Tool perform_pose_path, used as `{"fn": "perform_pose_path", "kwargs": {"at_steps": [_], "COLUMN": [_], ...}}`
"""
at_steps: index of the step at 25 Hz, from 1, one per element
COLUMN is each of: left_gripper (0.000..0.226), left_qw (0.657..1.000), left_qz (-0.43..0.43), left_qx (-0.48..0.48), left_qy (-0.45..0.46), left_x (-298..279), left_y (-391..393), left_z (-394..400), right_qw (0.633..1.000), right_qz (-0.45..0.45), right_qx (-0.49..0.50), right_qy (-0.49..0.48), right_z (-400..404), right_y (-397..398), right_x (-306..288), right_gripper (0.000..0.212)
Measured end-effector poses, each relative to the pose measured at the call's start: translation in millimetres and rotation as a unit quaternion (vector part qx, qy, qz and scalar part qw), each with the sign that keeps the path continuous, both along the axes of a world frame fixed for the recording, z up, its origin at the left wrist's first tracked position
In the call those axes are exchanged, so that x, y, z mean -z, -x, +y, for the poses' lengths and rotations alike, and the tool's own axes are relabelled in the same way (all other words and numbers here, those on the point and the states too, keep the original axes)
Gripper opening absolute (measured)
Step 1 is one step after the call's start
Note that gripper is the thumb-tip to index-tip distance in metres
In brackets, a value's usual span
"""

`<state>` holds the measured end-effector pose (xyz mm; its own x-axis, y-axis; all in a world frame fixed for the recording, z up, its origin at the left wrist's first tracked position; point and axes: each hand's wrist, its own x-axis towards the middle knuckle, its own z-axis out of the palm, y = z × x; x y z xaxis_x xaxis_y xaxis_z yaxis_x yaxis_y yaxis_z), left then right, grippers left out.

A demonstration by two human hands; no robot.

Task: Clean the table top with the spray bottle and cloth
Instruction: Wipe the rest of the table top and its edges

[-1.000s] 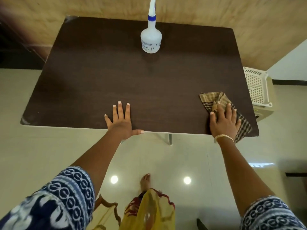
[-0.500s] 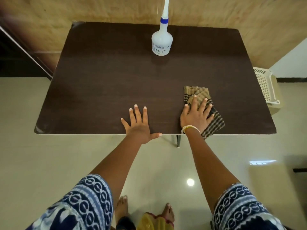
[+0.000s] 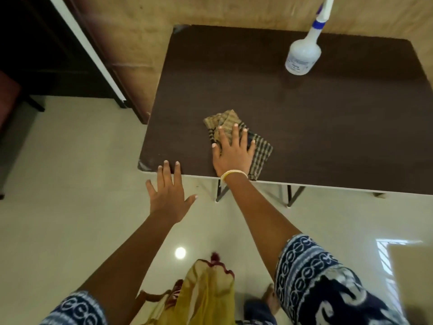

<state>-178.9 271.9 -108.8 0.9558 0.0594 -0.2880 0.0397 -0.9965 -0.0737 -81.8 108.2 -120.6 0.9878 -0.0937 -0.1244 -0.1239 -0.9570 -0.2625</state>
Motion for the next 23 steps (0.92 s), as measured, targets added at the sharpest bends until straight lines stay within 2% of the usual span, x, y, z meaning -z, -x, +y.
{"fn": "perform_pose_path", "kwargs": {"at_steps": [4,7,10,13,15,16,18,19,21,22,23], "left_gripper": [0.109,0.112,0.103,0.068,0.045,0.035,0.027,0.028,0.033,0.036,0.039], "left_qw": [0.998,0.994,0.994,0.988,0.970,0.960,0.944,0.938,0.923,0.911,0.890], "left_qz": [0.052,0.094,0.092,0.013,-0.029,-0.029,-0.008,0.005,0.035,0.058,0.090], "left_qx": [0.043,0.050,0.032,0.018,0.008,-0.003,-0.042,-0.066,-0.110,-0.128,-0.147], "left_qy": [0.009,0.010,0.043,0.150,0.242,0.279,0.328,0.340,0.366,0.389,0.422], "left_x": [5.2,-0.5,-11.2,-26.9,-40.0,-49.1,-67.3,-75.1,-91.8,-98.4,-106.3], "left_y": [3.3,4.2,7.7,12.6,16.2,17.2,16.6,15.6,12.1,9.9,7.5], "left_z": [15.8,13.5,4.4,-18.1,-39.6,-50.9,-70.9,-78.6,-91.1,-96.7,-102.3], "right_qw": [0.976,0.958,0.967,0.980,0.973,0.955,0.883,0.822,0.662,0.598,0.553], "right_qz": [-0.024,-0.045,-0.053,-0.052,-0.028,-0.012,0.028,0.055,0.098,0.111,0.118], "right_qx": [-0.214,-0.282,-0.247,-0.164,-0.078,-0.018,0.090,0.125,0.185,0.214,0.230], "right_qy": [0.022,0.013,-0.022,-0.099,-0.214,-0.295,-0.460,-0.553,-0.720,-0.764,-0.792], "right_z": [45.4,14.9,-30.5,-56.7,-59.4,-59.3,-62.8,-67.5,-79.7,-84.8,-90.0], "right_y": [32.5,50.4,67.5,91.0,103.0,105.7,106.0,107.5,115.7,119.4,122.1], "right_x": [6.6,7.3,5.8,-1.6,-18.1,-30.2,-50.5,-58.9,-82.0,-94.8,-107.9], "right_gripper": [0.051,0.046,0.045,0.042,0.039,0.037,0.033,0.032,0.039,0.041,0.042]}}
